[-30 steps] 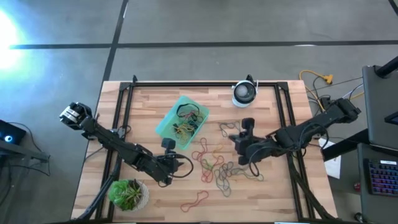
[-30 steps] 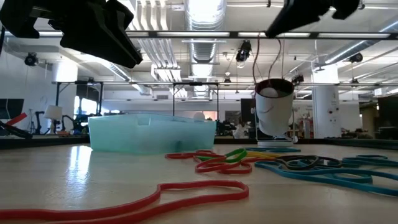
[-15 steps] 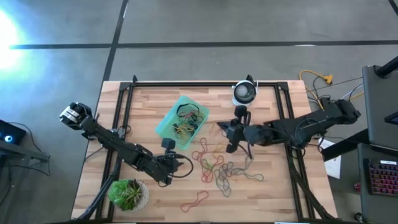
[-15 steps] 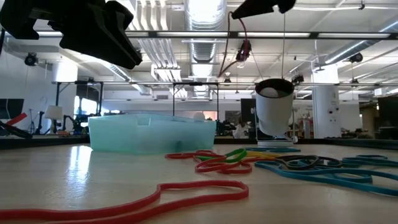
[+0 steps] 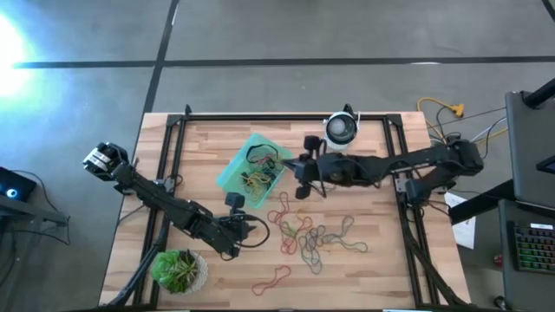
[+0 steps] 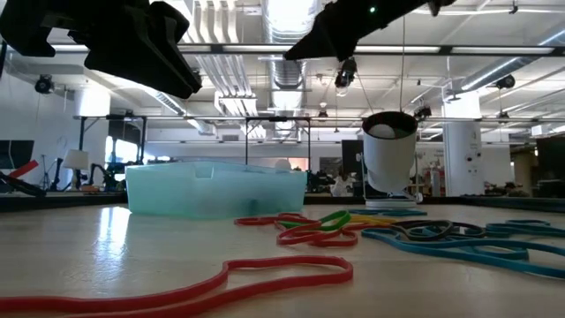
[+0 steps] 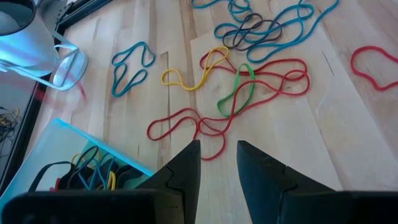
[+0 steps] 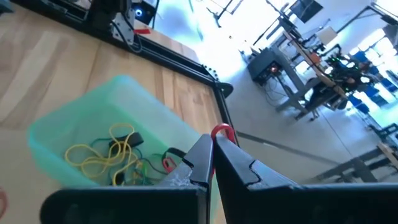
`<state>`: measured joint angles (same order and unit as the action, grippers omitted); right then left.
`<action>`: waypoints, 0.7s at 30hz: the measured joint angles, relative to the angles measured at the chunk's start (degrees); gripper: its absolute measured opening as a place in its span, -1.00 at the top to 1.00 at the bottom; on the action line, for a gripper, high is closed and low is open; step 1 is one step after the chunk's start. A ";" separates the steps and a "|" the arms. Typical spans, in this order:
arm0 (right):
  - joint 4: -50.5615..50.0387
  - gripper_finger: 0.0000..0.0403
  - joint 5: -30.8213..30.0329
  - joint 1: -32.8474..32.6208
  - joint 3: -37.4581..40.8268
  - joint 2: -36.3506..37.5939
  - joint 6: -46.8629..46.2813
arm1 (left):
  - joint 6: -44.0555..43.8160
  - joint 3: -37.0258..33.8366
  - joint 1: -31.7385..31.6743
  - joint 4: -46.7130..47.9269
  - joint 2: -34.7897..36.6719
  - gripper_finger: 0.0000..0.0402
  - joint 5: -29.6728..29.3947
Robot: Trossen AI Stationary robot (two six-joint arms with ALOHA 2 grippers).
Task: Pick and place rubber bands into bin
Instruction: Put the red rubber band into the green bin
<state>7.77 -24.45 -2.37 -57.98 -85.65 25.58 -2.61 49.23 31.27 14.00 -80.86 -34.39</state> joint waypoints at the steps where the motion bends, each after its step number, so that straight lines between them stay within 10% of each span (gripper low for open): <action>1: 0.80 0.96 0.96 0.69 -0.34 -0.88 0.20 | 0.00 -0.02 0.00 0.00 0.00 0.56 0.00; 21: 1.07 0.96 9.73 11.04 -11.38 -17.63 -0.20 | 0.00 -0.15 0.00 0.74 0.00 0.56 0.00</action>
<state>8.84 -14.72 8.67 -69.35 -103.27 25.38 -2.61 49.08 31.26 14.74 -80.86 -34.39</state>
